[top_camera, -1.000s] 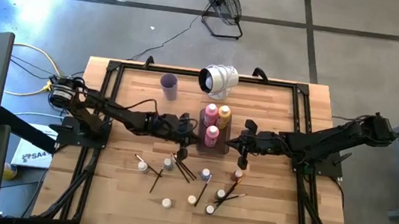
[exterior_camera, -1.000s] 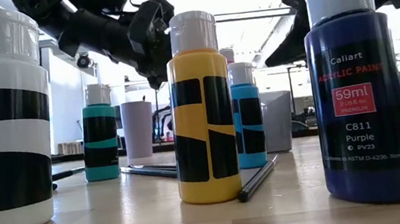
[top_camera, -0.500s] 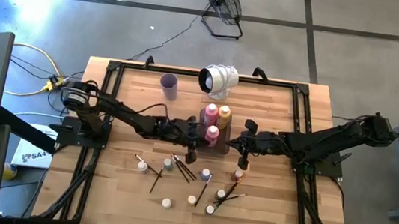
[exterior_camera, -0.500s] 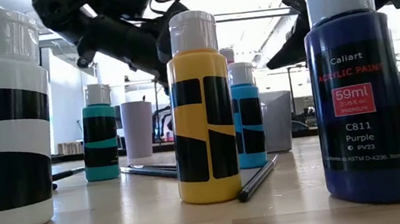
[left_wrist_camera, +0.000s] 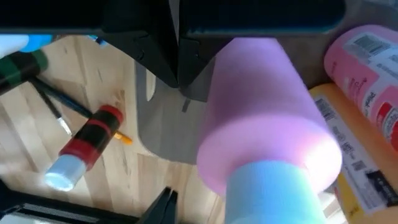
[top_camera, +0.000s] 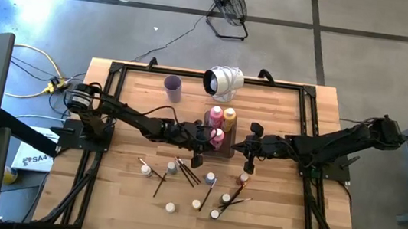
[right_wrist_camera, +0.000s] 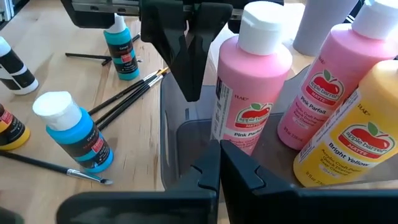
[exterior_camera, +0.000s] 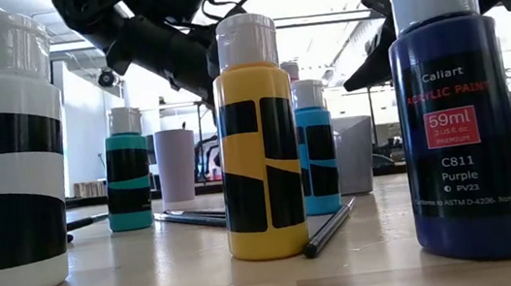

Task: Pick & Place Paint Supplies
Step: Adjust the paint bottles, then put the red paint bottle into the black bin

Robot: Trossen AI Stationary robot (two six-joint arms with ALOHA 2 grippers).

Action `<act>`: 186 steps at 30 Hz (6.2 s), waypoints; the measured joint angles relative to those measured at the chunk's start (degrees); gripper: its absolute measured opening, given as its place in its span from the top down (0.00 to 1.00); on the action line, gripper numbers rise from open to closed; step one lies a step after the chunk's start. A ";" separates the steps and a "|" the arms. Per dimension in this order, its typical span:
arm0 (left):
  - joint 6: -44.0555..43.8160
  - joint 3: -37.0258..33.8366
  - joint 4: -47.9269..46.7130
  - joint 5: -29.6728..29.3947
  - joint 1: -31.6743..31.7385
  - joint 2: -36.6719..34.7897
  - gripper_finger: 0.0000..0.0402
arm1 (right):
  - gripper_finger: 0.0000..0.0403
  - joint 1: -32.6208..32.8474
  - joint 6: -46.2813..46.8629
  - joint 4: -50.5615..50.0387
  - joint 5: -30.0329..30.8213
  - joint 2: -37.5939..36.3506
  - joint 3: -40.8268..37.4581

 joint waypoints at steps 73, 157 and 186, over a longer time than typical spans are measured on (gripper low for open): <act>3.49 1.18 0.45 -8.04 3.09 4.61 1.00 | 1.00 -0.01 -0.85 -0.48 1.49 -0.02 -0.02; 20.65 -10.18 -16.55 -3.11 -4.13 -23.15 1.00 | 1.00 -0.01 0.40 -17.84 -0.53 -0.08 13.31; 13.88 -27.55 -5.89 0.35 -4.11 -44.46 1.00 | 1.00 7.08 12.68 -40.95 6.51 0.00 23.94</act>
